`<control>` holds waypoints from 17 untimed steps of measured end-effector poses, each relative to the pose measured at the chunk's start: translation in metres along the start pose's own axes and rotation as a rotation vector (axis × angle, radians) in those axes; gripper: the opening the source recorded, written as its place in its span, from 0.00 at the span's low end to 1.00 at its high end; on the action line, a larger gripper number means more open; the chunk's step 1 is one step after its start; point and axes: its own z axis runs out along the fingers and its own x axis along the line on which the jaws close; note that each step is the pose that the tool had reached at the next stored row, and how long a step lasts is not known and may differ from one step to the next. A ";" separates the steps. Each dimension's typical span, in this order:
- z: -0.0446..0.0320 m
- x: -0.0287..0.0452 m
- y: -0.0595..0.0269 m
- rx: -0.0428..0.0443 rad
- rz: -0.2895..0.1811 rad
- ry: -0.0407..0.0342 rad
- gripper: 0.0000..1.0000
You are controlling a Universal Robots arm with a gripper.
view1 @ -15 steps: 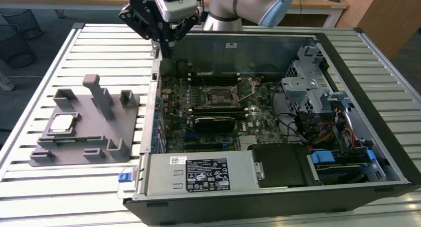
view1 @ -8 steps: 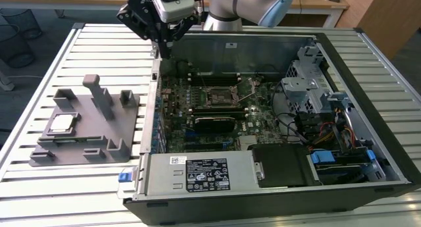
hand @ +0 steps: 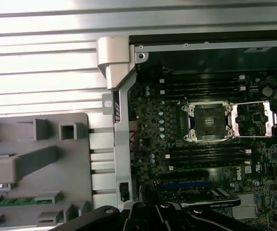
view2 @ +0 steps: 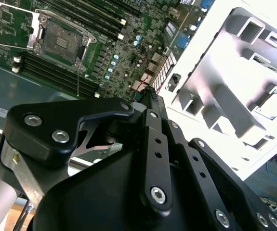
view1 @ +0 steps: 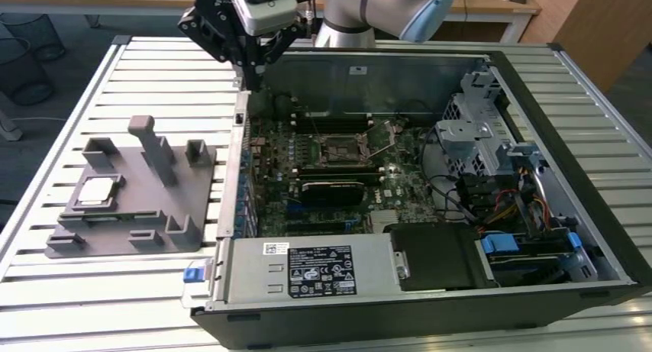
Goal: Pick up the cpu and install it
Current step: 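Reach for the cpu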
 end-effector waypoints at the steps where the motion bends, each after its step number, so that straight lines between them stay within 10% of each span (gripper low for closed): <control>1: 0.0001 0.0004 0.0000 0.0000 0.000 0.0000 0.11; 17: 0.0011 0.0081 -0.0007 0.0002 0.000 0.0001 0.11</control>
